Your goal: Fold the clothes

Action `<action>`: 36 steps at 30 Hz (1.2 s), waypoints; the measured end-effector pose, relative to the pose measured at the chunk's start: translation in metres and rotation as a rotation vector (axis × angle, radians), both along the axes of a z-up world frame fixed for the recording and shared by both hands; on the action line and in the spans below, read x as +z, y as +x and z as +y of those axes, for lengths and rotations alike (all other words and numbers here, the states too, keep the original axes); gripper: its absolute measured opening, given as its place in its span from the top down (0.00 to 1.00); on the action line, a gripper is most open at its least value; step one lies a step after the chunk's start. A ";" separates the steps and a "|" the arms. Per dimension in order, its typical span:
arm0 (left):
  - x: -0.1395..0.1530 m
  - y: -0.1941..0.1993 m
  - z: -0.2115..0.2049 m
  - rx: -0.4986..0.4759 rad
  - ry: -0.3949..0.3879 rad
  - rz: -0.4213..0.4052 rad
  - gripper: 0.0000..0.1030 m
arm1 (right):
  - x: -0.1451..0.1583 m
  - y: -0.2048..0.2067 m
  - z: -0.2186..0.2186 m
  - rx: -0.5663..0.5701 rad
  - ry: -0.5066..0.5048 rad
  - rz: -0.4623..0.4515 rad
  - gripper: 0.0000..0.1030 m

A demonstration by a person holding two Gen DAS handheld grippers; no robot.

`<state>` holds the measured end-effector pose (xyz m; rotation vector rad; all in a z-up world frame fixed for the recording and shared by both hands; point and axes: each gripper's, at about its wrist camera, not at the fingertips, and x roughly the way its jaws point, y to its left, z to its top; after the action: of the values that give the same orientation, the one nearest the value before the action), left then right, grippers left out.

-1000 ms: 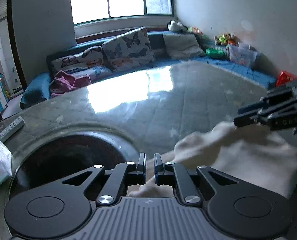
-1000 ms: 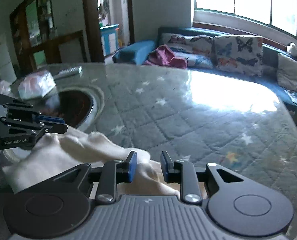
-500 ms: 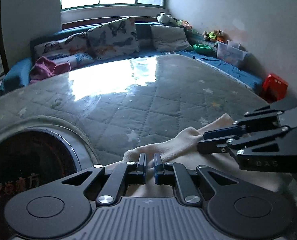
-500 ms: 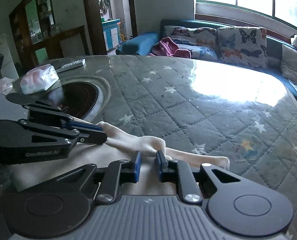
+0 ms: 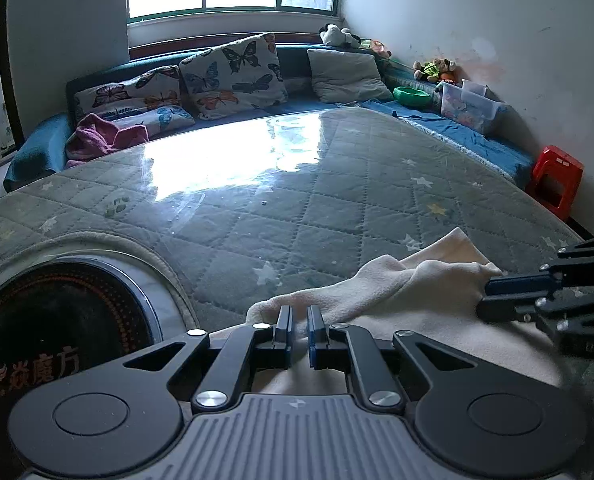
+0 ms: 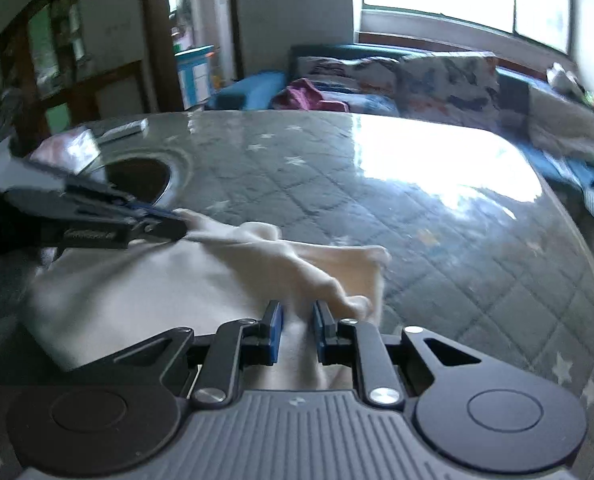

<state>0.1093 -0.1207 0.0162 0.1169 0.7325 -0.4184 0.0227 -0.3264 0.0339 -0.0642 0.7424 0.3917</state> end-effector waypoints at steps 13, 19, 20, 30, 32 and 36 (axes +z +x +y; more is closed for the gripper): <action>-0.001 -0.001 -0.005 0.012 0.017 -0.009 0.91 | 0.003 0.035 0.021 -0.001 0.028 -0.016 0.89; -0.001 0.000 -0.004 0.013 0.013 -0.008 0.91 | 0.002 0.035 0.003 -0.052 0.014 -0.015 0.89; -0.001 0.000 -0.004 0.012 0.013 -0.009 0.91 | 0.005 0.031 0.000 -0.047 0.019 -0.018 0.89; 0.000 -0.003 -0.006 0.019 0.020 -0.019 0.90 | 0.024 -0.037 -0.004 0.033 -0.006 -0.059 0.89; -0.001 -0.003 -0.008 0.019 0.029 -0.024 0.90 | 0.022 -0.048 -0.002 0.045 -0.009 -0.063 0.89; -0.001 -0.003 -0.011 0.019 0.049 -0.037 0.90 | 0.009 -0.064 -0.002 0.036 -0.050 -0.057 0.89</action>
<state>0.1062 -0.1320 0.0149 0.1634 0.7070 -0.3791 -0.0416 -0.3280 0.0427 -0.1350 0.6951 0.4042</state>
